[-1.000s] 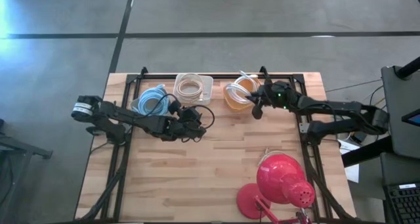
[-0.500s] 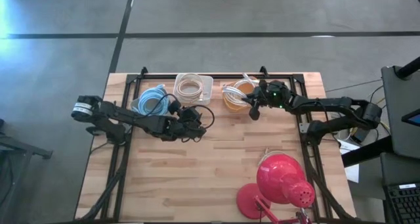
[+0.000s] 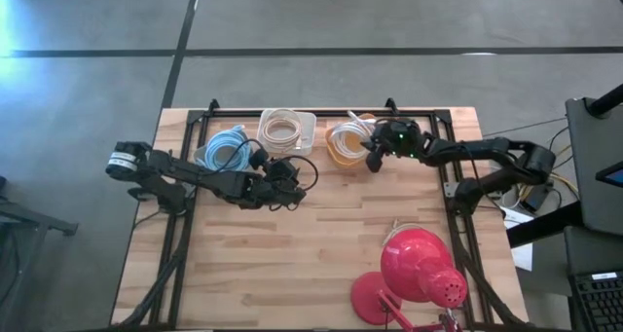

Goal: Pick & Place USB Port
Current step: Put the white USB cable into the yellow bin, then put the brown USB cable into the white bin

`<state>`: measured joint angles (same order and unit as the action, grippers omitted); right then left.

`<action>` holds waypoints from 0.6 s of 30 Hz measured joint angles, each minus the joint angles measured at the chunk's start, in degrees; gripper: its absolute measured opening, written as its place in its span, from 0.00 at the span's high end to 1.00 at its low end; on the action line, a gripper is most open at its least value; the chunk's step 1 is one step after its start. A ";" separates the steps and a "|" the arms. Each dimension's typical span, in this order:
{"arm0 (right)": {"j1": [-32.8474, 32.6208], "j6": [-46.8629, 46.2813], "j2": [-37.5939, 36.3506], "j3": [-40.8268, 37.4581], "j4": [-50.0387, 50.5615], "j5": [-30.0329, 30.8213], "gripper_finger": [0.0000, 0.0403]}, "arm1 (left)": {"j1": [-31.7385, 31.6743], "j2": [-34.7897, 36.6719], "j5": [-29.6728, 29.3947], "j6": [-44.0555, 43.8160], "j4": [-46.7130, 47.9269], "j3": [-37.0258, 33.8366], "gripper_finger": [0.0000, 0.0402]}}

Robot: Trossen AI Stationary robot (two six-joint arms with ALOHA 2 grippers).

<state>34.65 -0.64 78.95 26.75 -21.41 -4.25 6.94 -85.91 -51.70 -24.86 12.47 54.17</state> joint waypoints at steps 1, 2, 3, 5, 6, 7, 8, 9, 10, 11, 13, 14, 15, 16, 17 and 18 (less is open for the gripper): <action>0.09 0.00 0.60 0.07 -0.02 0.11 0.77 | 0.00 0.00 0.00 0.00 0.00 0.00 0.54; 0.19 0.02 1.15 0.14 0.00 0.09 0.75 | 0.00 0.00 0.00 0.00 0.00 0.00 0.54; 0.30 0.02 1.62 0.21 0.04 0.09 0.74 | 0.00 0.00 0.00 0.00 0.00 0.00 0.54; 0.29 -0.02 2.03 0.33 0.22 0.85 0.70 | 0.00 0.00 0.00 0.00 0.00 0.00 0.54; 0.29 0.02 2.01 0.40 0.22 1.69 0.69 | 0.00 0.00 0.00 0.00 0.00 0.00 0.54; 0.29 0.18 1.81 0.46 0.22 2.35 0.67 | 0.00 0.00 0.00 0.00 0.00 0.00 0.54; 0.29 0.53 1.40 0.48 0.28 2.88 0.65 | 0.00 0.00 0.00 0.00 -0.01 0.00 0.54; 0.29 0.93 0.80 0.52 0.42 2.97 0.64 | 0.00 0.00 0.00 0.00 -0.01 0.00 0.54; 0.29 1.19 0.00 0.59 0.52 2.97 0.62 | 0.00 -0.01 0.01 0.00 -0.01 0.00 0.54; 0.29 1.67 -1.00 0.66 0.82 2.97 0.61 | 0.00 0.00 0.00 0.00 -0.02 0.00 0.54; 0.27 2.34 -3.23 0.92 2.40 2.95 0.58 | 0.00 -0.02 0.02 0.00 0.00 0.00 0.54; 0.27 2.53 -4.57 0.97 3.64 2.95 0.57 | 0.00 -0.02 0.02 0.00 0.00 0.00 0.54; 0.27 2.99 -5.98 1.01 4.91 2.97 0.56 | 0.00 -0.02 0.00 0.00 -0.02 0.00 0.54; 0.27 3.62 -7.48 1.02 6.25 2.99 0.55 | 0.00 -0.02 0.01 0.00 -0.01 0.00 0.54; 0.27 4.16 -9.04 1.02 7.79 3.28 0.54 | 0.00 -0.02 0.02 0.00 0.00 0.00 0.54; 0.26 4.60 -10.60 1.02 9.49 4.20 0.53 | 0.00 -0.02 0.01 0.00 0.00 0.00 0.54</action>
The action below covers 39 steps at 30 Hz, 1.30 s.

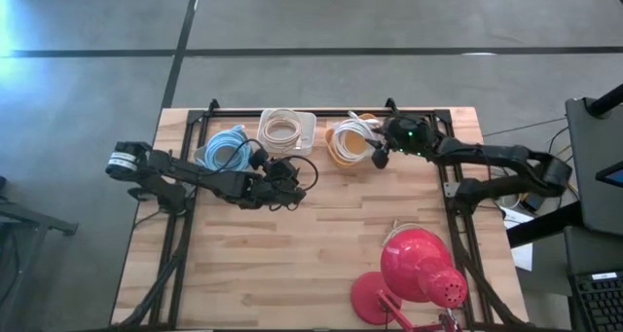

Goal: Pick & Place USB Port
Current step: Put the brown USB cable into the white bin

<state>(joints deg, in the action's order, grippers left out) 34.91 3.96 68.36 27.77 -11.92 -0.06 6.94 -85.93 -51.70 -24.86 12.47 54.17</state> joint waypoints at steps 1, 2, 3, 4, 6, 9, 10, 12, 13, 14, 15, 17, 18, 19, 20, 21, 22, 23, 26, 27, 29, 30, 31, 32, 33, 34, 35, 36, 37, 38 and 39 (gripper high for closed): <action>-0.03 0.44 -1.55 0.02 1.81 1.48 0.52 | 0.00 0.00 0.02 0.00 -0.02 0.00 0.54; -0.03 0.72 -3.17 0.02 4.05 3.00 0.51 | 0.00 0.00 0.02 0.00 -0.02 0.00 0.54; -0.03 0.74 -4.86 0.02 6.33 4.24 0.51 | 0.00 0.00 0.02 0.00 0.00 0.00 0.54; -0.02 0.63 -6.56 0.02 8.55 4.86 0.51 | 0.00 0.00 0.02 0.00 -0.02 0.00 0.54; -0.11 -0.80 -10.13 0.02 13.48 4.72 0.50 | -0.02 0.00 0.02 0.00 -0.02 0.00 0.54; -1.60 -4.60 -15.17 0.02 20.57 3.64 0.50 | -0.01 0.00 0.02 0.00 -0.02 0.00 0.54; -2.36 -5.06 -16.77 0.02 23.23 2.63 0.50 | -0.02 0.00 0.02 0.00 0.00 0.00 0.54; -4.50 -5.59 -19.63 0.02 28.00 -0.13 0.50 | -0.01 0.00 0.02 0.00 -0.01 0.00 0.54; -5.86 -6.30 -20.87 0.02 30.02 -1.57 0.50 | 0.00 0.00 0.02 0.00 -0.02 0.00 0.54; -7.42 -7.25 -22.00 0.02 31.57 -2.61 0.50 | -0.02 0.00 0.02 0.00 -0.02 0.00 0.54; -9.08 -8.38 -22.95 0.02 33.02 -3.20 0.50 | 0.00 0.00 0.01 0.00 -0.02 0.00 0.54; -13.01 -10.42 -24.48 0.02 35.34 -3.36 0.50 | -0.02 0.00 0.02 0.00 -0.02 0.00 0.54; -14.94 -11.19 -25.02 0.02 35.99 -3.33 0.50 | -0.02 0.00 0.02 0.00 -0.02 0.00 0.54; -17.05 -11.99 -25.45 0.02 36.35 -3.06 0.50 | -0.02 0.00 0.02 -0.03 -0.02 0.00 0.54; -19.04 -13.11 -25.73 0.02 36.47 -2.54 0.50 | -0.02 0.00 0.02 -0.19 -0.02 0.00 0.54; -21.05 -14.17 -25.89 0.02 36.49 -1.45 0.50 | -0.02 0.00 0.01 -0.38 -0.02 0.00 0.54; -23.04 -14.89 -25.97 0.02 36.70 -0.51 0.50 | -0.02 0.00 0.02 -0.59 -0.02 0.00 0.54; -24.91 -15.50 -25.99 0.02 37.08 0.39 0.50 | 0.00 0.00 0.02 -0.70 -0.02 0.00 0.54; -30.19 -17.92 -25.76 0.37 38.38 0.46 0.50 | -0.02 0.00 0.02 -0.74 -0.02 0.00 0.54; -31.99 -19.16 -25.47 0.92 39.61 0.45 0.50 | -0.02 0.00 0.02 -0.74 -0.02 0.00 0.54; -35.40 -22.02 -24.77 2.62 43.21 0.48 0.50 | -0.01 0.00 0.02 -0.74 -0.02 0.00 0.54; -37.01 -23.73 -24.36 3.50 45.59 0.49 0.50 | -0.02 0.00 0.02 -0.76 -0.02 0.00 0.54; -38.59 -25.62 -23.82 4.33 47.93 0.40 0.50 | -0.02 0.00 0.02 -0.76 -0.02 0.00 0.54; -39.96 -27.53 -23.19 5.11 50.18 0.10 0.50 | -0.02 0.00 0.02 -0.79 -0.02 0.00 0.54; -41.37 -29.46 -22.49 5.77 52.26 -0.08 0.50 | -0.01 0.00 0.02 -0.79 -0.02 0.00 0.54; -42.62 -31.25 -21.70 6.35 54.30 -0.17 0.50 | -0.01 0.00 0.02 -0.83 -0.02 0.00 0.54; -43.90 -33.14 -20.82 6.82 56.05 -0.18 0.50 | -0.01 0.00 0.02 -0.87 -0.02 0.00 0.54; -45.10 -34.99 -19.84 7.14 57.47 -0.24 0.50 | -0.02 0.00 0.02 -0.92 -0.02 0.00 0.54; -46.20 -36.75 -18.66 7.36 58.92 -0.40 0.50 | -0.02 0.00 0.02 -1.04 -0.02 0.00 0.54; -47.17 -38.27 -17.47 7.37 60.10 -0.51 0.50 | -0.02 0.00 0.02 -1.20 -0.02 0.00 0.54; -48.12 -39.83 -16.19 7.35 61.05 -0.60 0.50 | -0.02 0.00 0.02 -1.49 -0.02 0.00 0.54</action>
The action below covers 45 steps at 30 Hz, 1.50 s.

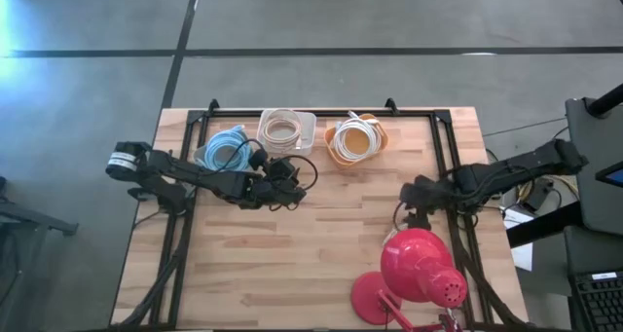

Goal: Pick & Place USB Port
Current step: Put the brown USB cable into the white bin

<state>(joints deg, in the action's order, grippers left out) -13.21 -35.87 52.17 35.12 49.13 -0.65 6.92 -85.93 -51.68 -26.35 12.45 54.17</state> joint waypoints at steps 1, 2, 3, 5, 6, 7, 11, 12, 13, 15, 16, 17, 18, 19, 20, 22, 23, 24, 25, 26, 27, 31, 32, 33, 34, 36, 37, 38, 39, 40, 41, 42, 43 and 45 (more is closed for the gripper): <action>-0.80 -1.52 1.32 -0.07 0.57 -0.01 0.50 | 0.00 0.00 0.00 -0.35 0.00 0.00 0.54; -1.43 -2.92 2.76 -0.14 0.88 0.01 0.50 | 0.00 0.00 0.00 -0.73 0.00 -0.04 0.54; -1.80 -4.05 4.26 -0.29 0.94 0.00 0.50 | 0.00 0.00 0.01 -0.91 0.01 -0.07 0.54; -2.28 -5.32 7.42 -0.45 1.16 0.04 0.50 | 0.00 0.00 0.01 -1.11 0.02 -0.08 0.54; -2.32 -5.91 9.00 -0.45 1.02 0.03 0.50 | 0.01 0.00 0.03 -1.11 0.01 -0.09 0.54; -2.32 -6.14 10.53 -0.45 1.03 0.03 0.50 | 0.00 0.00 0.22 -1.13 0.00 -0.07 0.54; -2.32 -6.49 16.71 -0.45 1.06 -0.35 0.50 | 0.00 0.00 1.19 -1.13 0.02 -0.09 0.54; -2.32 -6.44 18.25 -0.45 1.08 -0.85 0.50 | 0.00 0.00 1.27 -1.13 0.03 -0.09 0.54; -2.32 -6.40 19.63 -0.45 1.02 -1.66 0.50 | 0.00 0.00 1.29 -1.13 0.04 -0.09 0.54; -2.32 -6.36 22.33 -0.43 1.04 -4.24 0.50 | 0.01 0.00 1.29 -1.11 0.04 -0.09 0.54; -2.32 -6.23 23.55 -0.32 1.02 -5.19 0.50 | 0.00 0.00 1.29 -1.11 0.04 -0.09 0.54; -2.32 -6.04 24.64 -0.20 0.90 -5.73 0.50 | 0.00 0.00 1.29 -1.11 0.04 -0.09 0.54; -2.34 -5.76 25.71 -0.17 0.82 -5.98 0.50 | 0.02 0.00 1.29 -1.03 0.04 -0.09 0.54; -2.40 -5.45 26.68 0.04 0.90 -6.08 0.51 | 0.00 0.00 1.29 -0.89 0.04 -0.09 0.54; -2.40 -4.63 27.39 0.35 1.06 -6.09 0.51 | 0.00 0.00 1.29 -0.89 0.04 -0.09 0.54; -2.40 -3.38 28.33 1.08 1.62 -6.10 0.52 | 0.00 0.00 1.29 -0.86 0.04 -0.09 0.54; -2.40 -3.04 28.65 1.63 2.21 -6.08 0.53 | 0.00 0.00 1.29 -0.79 0.04 -0.09 0.54; -2.41 -2.71 28.78 2.34 3.23 -6.03 0.53 | 0.00 0.00 1.29 -0.67 0.04 -0.09 0.54; -2.43 -2.59 28.81 3.25 4.52 -5.85 0.54 | 0.00 0.00 1.29 -0.50 0.04 -0.09 0.54; -2.43 -2.52 28.58 4.26 5.78 -5.83 0.55 | 0.00 0.00 1.29 -0.48 0.04 -0.09 0.54; -2.43 -2.63 28.20 5.34 6.50 -5.79 0.55 | 0.01 0.00 1.29 -0.50 0.04 -0.09 0.54; -2.72 -3.88 26.07 8.29 7.56 -5.76 0.56 | 0.01 0.00 1.29 -0.48 0.04 -0.09 0.54; -2.83 -4.03 25.55 8.57 7.56 -5.79 0.56 | 0.00 0.00 1.29 -0.48 0.04 -0.09 0.54; -3.04 -4.10 25.04 8.69 7.44 -5.76 0.55 | 0.00 0.00 1.28 -0.48 0.06 -0.09 0.54; -3.08 -4.49 24.78 8.69 7.44 -5.74 0.55 | 0.00 0.00 1.29 -0.48 0.07 -0.09 0.54; -3.19 -5.82 24.45 8.34 7.50 -5.63 0.55 | 0.00 0.00 1.29 -0.48 0.07 -0.09 0.54; -3.39 -6.47 24.47 8.07 7.48 -5.41 0.54 | 0.00 0.00 1.29 -0.46 0.07 -0.09 0.54; -3.46 -6.89 24.60 7.80 7.48 -5.31 0.54 | 0.00 0.00 1.29 -0.46 0.07 -0.09 0.54; -3.69 -6.99 24.76 7.45 7.44 -5.33 0.54 | 0.00 0.00 1.29 -0.46 0.07 -0.09 0.54; -3.93 -7.01 24.93 7.09 7.29 -5.33 0.54 | 0.02 0.00 1.29 -0.46 0.09 -0.09 0.54; -4.18 -7.03 25.24 6.63 7.00 -5.33 0.54 | 0.02 0.00 1.29 -0.46 0.07 -0.09 0.54; -4.20 -7.12 25.59 6.25 6.96 -5.39 0.54 | 0.00 0.00 1.29 -0.46 0.09 -0.09 0.54; -4.23 -7.38 25.86 5.76 6.80 -5.45 0.54 | 0.01 0.00 1.29 -0.46 0.08 -0.09 0.54; -4.31 -7.80 26.59 4.82 6.34 -5.41 0.54 | 0.00 0.00 1.29 -0.44 0.09 -0.09 0.54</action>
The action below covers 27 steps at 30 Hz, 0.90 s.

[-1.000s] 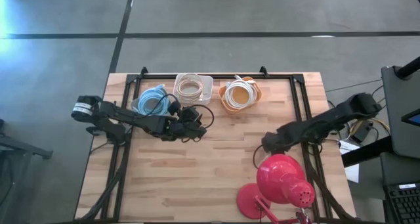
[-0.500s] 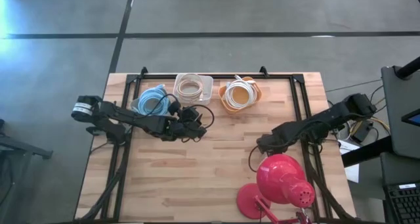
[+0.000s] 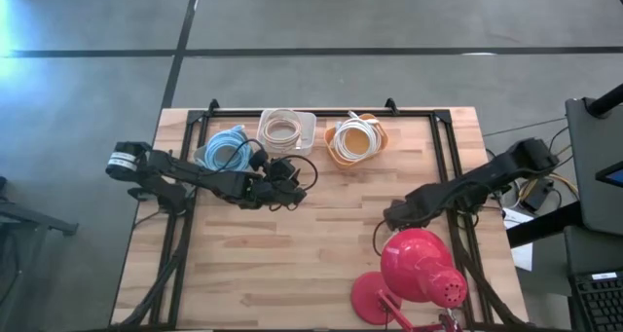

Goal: Pick & Place USB Port
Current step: Put the brown USB cable into the white bin

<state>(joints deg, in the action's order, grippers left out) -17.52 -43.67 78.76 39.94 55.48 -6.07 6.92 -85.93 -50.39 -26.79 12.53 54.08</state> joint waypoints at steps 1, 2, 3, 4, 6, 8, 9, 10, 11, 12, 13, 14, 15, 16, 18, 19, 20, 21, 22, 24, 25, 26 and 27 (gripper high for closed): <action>0.00 0.02 0.40 -0.48 -0.69 0.00 0.54 | 0.01 0.00 0.00 -0.01 0.00 0.00 0.54; -0.09 0.03 0.84 -1.05 -1.68 0.00 0.54 | 0.02 0.00 0.00 -0.02 0.00 0.00 0.54; -0.15 0.09 1.30 -1.60 -2.86 0.03 0.54 | 0.00 0.00 0.00 -0.02 0.00 0.00 0.54; -0.15 0.10 1.71 -2.18 -4.45 0.02 0.54 | 0.00 0.00 0.00 0.00 0.00 0.00 0.54; -0.11 0.12 2.48 -3.24 -7.69 -0.64 0.54 | 0.02 0.00 0.00 0.00 0.00 0.00 0.54; -0.13 0.18 3.23 -3.63 -10.14 -0.93 0.54 | 0.01 0.00 0.00 0.00 -0.01 0.00 0.54; -0.13 0.20 3.65 -3.56 -10.28 -0.92 0.54 | 0.00 0.00 0.00 0.00 -0.01 0.00 0.54; -0.13 0.33 3.75 -3.54 -10.28 -0.92 0.54 | 0.01 0.00 0.00 0.00 0.00 0.00 0.54; -0.13 0.36 3.76 -3.58 -10.42 -0.91 0.54 | 0.01 0.00 0.00 0.00 0.00 0.00 0.54; -0.13 0.36 3.71 -3.63 -10.72 -0.86 0.54 | 0.01 0.00 0.00 -0.01 0.00 0.00 0.54; -0.13 0.38 3.55 -3.67 -10.84 -0.67 0.54 | 0.00 0.00 0.00 -0.02 -0.02 0.00 0.54; -0.15 0.43 3.35 -3.69 -10.86 -0.59 0.55 | 0.01 0.00 0.00 -0.01 0.00 0.00 0.54; -0.15 0.40 3.33 -3.69 -11.03 -0.55 0.57 | 0.02 0.00 0.00 -0.02 0.00 0.00 0.54; -0.15 0.40 3.32 -3.68 -11.44 -0.11 0.59 | 0.00 0.00 -0.02 -0.04 -0.02 0.00 0.54; -0.15 0.51 3.36 -3.67 -11.83 0.94 0.64 | 0.00 0.00 0.00 -0.09 -0.01 -0.01 0.54; -0.15 0.59 3.41 -3.67 -12.03 1.46 0.67 | 0.00 0.00 0.00 -0.09 -0.01 0.00 0.54; -0.15 0.68 3.41 -3.68 -12.28 2.20 0.70 | 0.01 0.00 0.00 -0.10 -0.02 -0.01 0.54; -0.15 0.60 3.40 -3.67 -12.63 3.14 0.74 | 0.01 0.00 0.00 -0.11 -0.02 0.00 0.54; -0.13 0.63 3.36 -3.69 -13.11 3.76 0.78 | 0.01 0.00 0.00 -0.11 -0.02 -0.01 0.54; -0.11 0.62 3.28 -3.45 -13.79 3.98 0.86 | 0.00 0.00 0.00 -0.11 -0.02 -0.02 0.54; -0.11 0.54 3.23 -3.08 -13.75 4.12 0.89 | 0.02 0.00 0.00 -0.11 -0.02 0.00 0.54; -0.11 0.60 3.21 -2.47 -13.61 4.17 0.93 | 0.00 0.00 0.00 -0.07 0.00 0.00 0.54; -0.11 0.79 3.26 -1.71 -13.69 4.31 0.94 | 0.00 0.00 0.00 -0.07 -0.02 -0.01 0.54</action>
<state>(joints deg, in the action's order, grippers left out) -17.63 -42.88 82.02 38.23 41.79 -1.75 6.92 -85.93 -50.39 -26.85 12.51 54.07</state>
